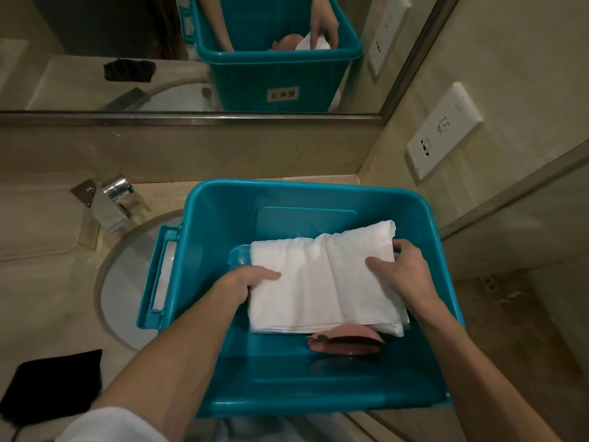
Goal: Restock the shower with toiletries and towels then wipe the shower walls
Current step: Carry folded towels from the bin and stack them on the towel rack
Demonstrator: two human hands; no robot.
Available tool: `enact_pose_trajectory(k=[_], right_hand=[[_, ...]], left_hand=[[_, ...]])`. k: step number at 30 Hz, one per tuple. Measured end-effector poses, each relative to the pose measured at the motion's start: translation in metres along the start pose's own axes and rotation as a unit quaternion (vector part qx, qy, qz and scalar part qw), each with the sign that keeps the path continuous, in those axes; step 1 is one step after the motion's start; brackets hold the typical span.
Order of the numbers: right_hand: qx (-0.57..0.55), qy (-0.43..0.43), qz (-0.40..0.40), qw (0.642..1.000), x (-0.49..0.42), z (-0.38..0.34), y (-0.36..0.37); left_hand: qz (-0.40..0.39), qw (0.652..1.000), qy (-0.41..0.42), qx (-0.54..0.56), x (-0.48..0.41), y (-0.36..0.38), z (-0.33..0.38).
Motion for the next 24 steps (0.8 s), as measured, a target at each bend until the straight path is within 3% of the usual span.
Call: enact_pose_trajectory(k=[6,11,16,24], right_hand=[[0.016,-0.016,-0.015,1.0,-0.001,0.0,0.004],[-0.007,-0.036,-0.038,0.999,-0.003,0.0,0.008],[-0.07,-0.06,-0.033,0.995,0.005,-0.006,-0.005],[-0.238,-0.08,0.011,0.968,0.044,-0.013,-0.04]], left_hand=[[0.038,0.996,0.081,-0.003,0.02,-0.008,0.013],[0.041,0.994,0.096,-0.041,0.055,-0.02,0.023],[0.065,0.983,0.151,-0.077,0.093,-0.034,0.044],[0.005,0.97,0.235,-0.068,0.139,-0.037,0.079]])
Point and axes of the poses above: each hand's wrist, its own x-axis away from the middle knuckle, its own y-axis out of the palm, z = x × y, the point moved 10 cm from there along -x, towards the middle knuckle, and after that the axes turned 6 degrees about -z, right-handed, at the moved point
